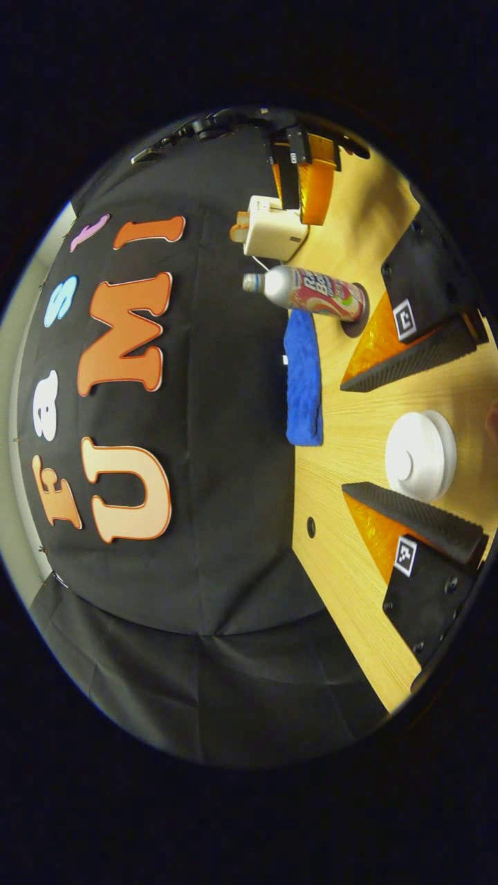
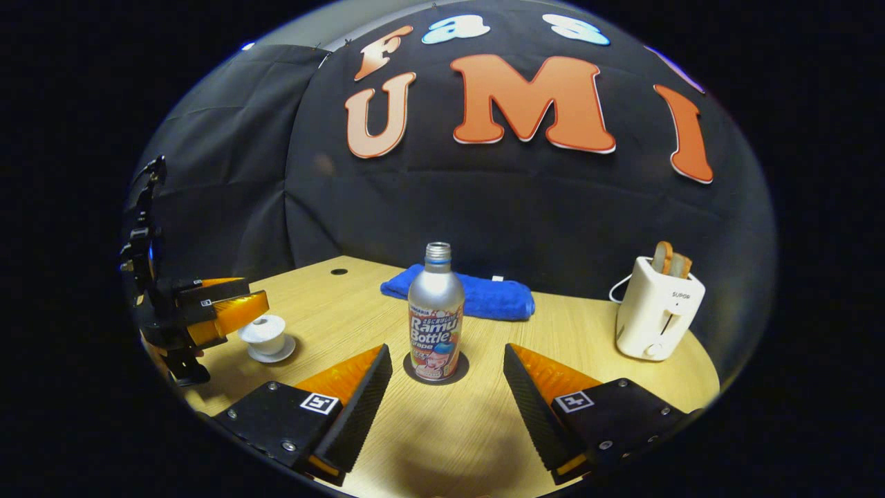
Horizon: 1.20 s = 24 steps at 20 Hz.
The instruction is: Open the teacup lid with one hand, grasp the water bottle and pour water into the teacup with the other hand; after pouring, place the water bottle on the coaster and then close the teacup lid.
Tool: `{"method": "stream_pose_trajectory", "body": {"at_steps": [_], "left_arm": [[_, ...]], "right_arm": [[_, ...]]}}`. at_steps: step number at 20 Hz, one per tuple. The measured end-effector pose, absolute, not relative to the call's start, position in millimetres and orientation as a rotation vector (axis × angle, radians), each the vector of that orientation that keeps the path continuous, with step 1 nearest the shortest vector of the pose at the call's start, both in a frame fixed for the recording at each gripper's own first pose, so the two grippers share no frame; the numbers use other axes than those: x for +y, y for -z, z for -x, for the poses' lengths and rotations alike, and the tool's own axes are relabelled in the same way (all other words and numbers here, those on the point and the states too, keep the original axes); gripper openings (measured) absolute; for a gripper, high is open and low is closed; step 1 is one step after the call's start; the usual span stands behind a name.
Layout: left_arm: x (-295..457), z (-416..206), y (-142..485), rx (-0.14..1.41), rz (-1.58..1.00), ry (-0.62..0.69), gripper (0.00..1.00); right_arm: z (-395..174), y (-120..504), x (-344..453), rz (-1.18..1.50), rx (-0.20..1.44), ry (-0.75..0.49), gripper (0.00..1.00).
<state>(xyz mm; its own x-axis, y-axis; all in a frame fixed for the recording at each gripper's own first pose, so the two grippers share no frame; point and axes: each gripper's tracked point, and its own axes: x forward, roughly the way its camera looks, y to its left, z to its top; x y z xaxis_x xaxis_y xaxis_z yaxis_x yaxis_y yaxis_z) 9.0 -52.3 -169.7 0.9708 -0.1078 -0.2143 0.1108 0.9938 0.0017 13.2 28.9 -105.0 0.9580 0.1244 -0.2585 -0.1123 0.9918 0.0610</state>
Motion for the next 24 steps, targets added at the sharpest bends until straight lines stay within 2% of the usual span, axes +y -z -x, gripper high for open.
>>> {"method": "stream_pose_trajectory", "body": {"at_steps": [1, 2, 3, 4, 7, 8, 17, 18, 20, 22, 24], "left_arm": [[-57, -8, 157, 0.194, -0.006, 0.115, 0.87], [-61, -8, 146, 0.17, -0.003, 0.119, 0.94], [-63, -7, 134, 0.152, -0.006, 0.112, 0.9], [-67, -5, 123, 0.134, -0.009, 0.112, 0.94], [-73, -2, 99, 0.106, -0.008, 0.109, 0.92], [-74, -1, 92, 0.096, -0.003, 0.104, 1.0], [-85, 7, 56, 0.03, 0.008, 0.103, 1.0], [-87, 8, 54, 0.026, 0.006, 0.106, 0.93], [-89, 10, 51, 0.022, 0.001, 0.104, 0.93], [-91, 10, 49, 0.02, 0.002, 0.108, 1.0], [-92, 11, 49, 0.017, 0.004, 0.108, 1.0]], "right_arm": [[-10, 98, 26, -0.037, 0.244, -0.108, 0.98], [-8, 91, 25, -0.029, 0.223, -0.097, 0.98], [-5, 84, 23, -0.021, 0.202, -0.086, 0.97], [-2, 78, 20, -0.016, 0.181, -0.074, 0.98], [6, 55, 17, -0.013, 0.119, -0.047, 0.98], [8, 46, 18, -0.014, 0.095, -0.043, 0.97], [27, 20, 0, -0.018, 0.031, 0.019, 0.98], [28, 19, -2, -0.017, 0.031, 0.024, 0.98], [29, 19, -5, -0.013, 0.031, 0.035, 0.98], [30, 20, -6, -0.007, 0.031, 0.041, 0.99], [30, 21, -8, 0.0, 0.034, 0.044, 0.99]]}}
